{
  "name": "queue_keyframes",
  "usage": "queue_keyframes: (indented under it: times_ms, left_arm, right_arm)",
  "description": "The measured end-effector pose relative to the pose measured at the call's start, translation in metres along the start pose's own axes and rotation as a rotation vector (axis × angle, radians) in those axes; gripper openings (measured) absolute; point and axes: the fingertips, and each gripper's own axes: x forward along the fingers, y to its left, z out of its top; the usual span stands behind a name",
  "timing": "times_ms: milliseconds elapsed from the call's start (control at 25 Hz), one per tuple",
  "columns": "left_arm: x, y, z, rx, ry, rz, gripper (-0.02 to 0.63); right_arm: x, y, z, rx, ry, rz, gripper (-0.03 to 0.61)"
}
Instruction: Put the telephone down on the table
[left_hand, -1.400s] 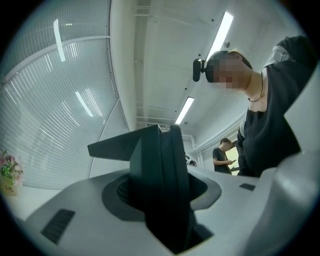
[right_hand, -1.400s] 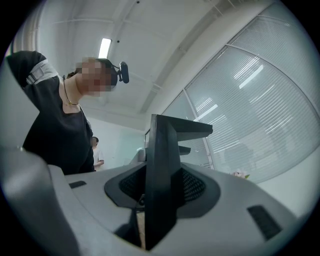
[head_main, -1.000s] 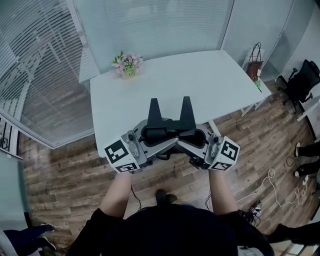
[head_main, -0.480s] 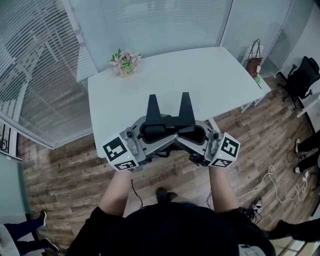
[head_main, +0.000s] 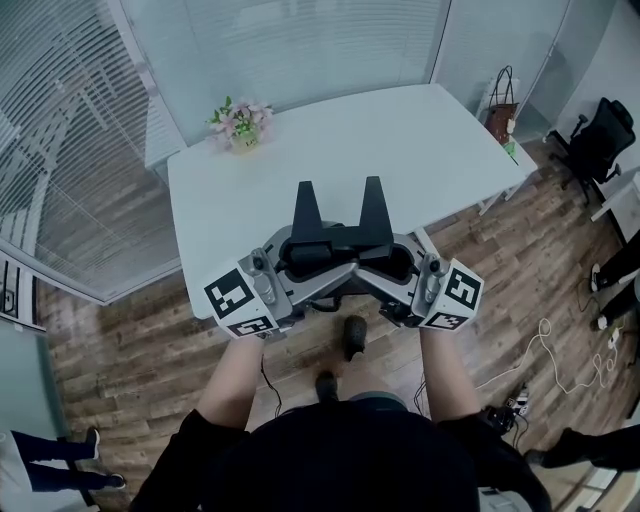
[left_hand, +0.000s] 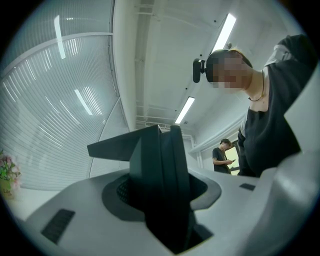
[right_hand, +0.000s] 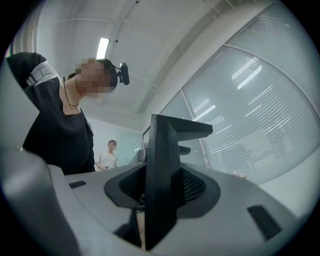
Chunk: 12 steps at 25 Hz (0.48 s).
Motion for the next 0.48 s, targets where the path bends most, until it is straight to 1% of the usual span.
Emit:
queue_keyframes:
  times_ms: [160,320,480]
  left_arm:
    - [0.007,0.008,-0.005,0.0,0.003,0.0,0.21]
    - [0.015,0.026,-0.01,0.007,0.007,0.012,0.21]
    - [0.032,0.057,-0.01,0.014,0.006,0.026,0.21]
  right_arm:
    - [-0.004,-0.011,-0.001,-0.002,-0.003,-0.001,0.173]
    - [-0.005,-0.03,-0.001,0.014,-0.008,0.016,0.173]
    - [-0.003,-0.066,0.004,0.005,-0.008,0.026,0.175]
